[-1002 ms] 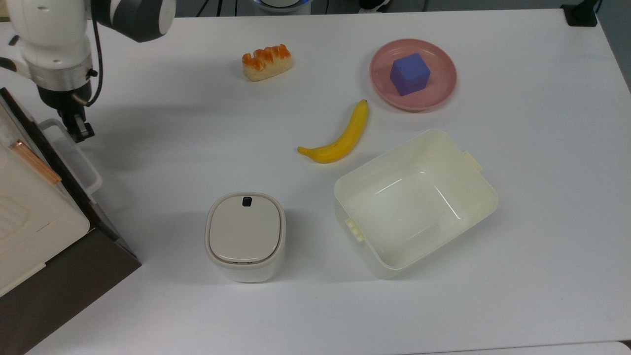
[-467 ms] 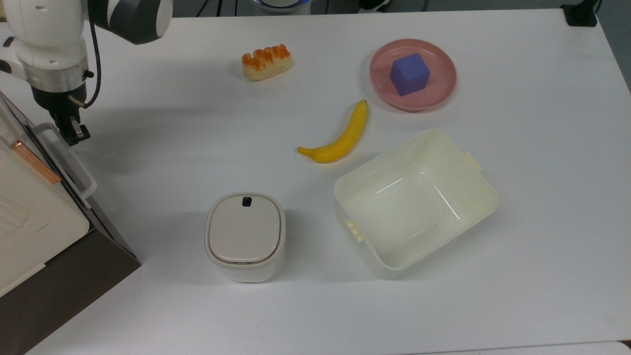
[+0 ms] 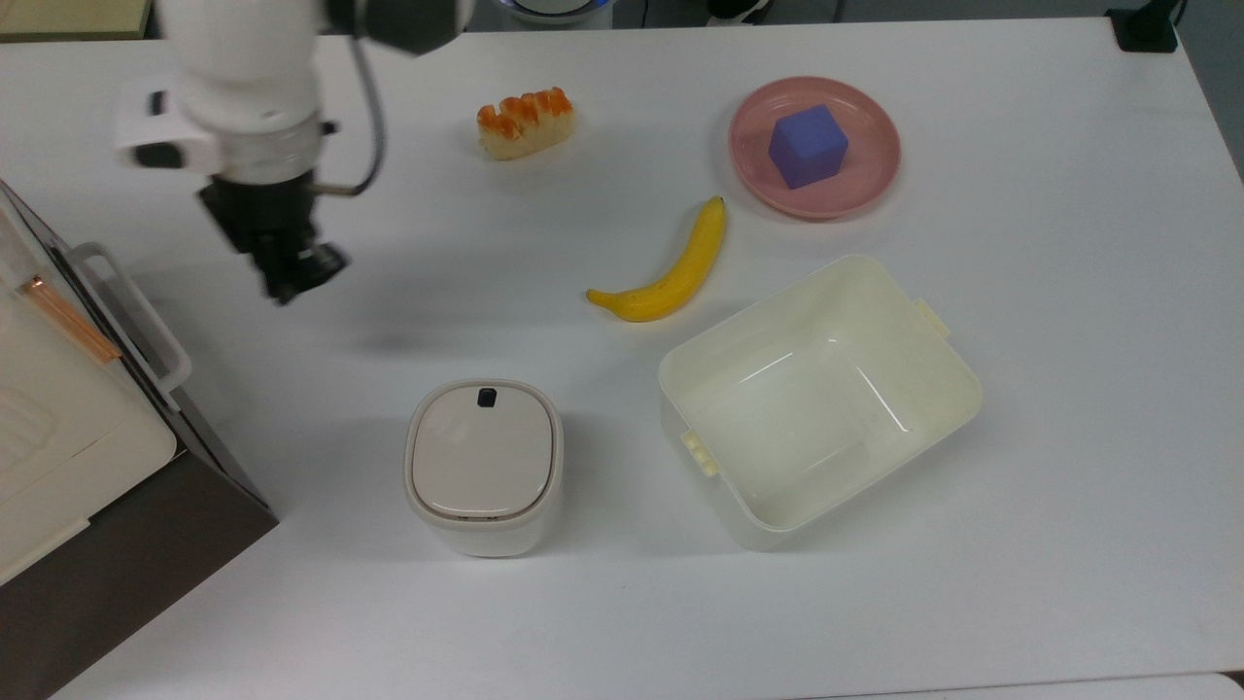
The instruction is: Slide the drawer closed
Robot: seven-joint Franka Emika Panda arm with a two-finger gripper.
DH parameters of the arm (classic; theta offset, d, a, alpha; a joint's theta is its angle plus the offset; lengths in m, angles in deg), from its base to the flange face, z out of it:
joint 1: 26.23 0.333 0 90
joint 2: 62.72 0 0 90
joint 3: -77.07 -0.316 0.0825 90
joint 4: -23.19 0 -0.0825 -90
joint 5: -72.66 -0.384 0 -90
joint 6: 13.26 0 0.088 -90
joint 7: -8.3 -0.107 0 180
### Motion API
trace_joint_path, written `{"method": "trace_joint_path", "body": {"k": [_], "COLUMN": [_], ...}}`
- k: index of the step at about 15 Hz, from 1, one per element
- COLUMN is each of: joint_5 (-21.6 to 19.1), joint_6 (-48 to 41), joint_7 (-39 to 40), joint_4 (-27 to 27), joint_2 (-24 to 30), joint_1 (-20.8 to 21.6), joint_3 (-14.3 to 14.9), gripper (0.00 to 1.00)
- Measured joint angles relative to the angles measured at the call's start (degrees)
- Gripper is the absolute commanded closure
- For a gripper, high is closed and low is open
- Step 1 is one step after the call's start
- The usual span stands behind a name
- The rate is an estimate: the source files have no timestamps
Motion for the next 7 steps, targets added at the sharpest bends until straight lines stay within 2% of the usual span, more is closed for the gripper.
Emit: {"method": "trace_joint_path", "body": {"k": [1,3,7], "joint_5": [-2.1,-4.2,-6.8], "joint_6": [-2.9,-6.5,-10.5], "joint_7": [2.2,4.6,7.6], "joint_4": [0.0,0.2,2.1], "joint_2": [1.8,4.2,8.5], "joint_1": [1.4,4.0,9.8], "joint_3": [-1.1,-1.5,-0.1], "gripper": [0.87,0.85,0.82]}}
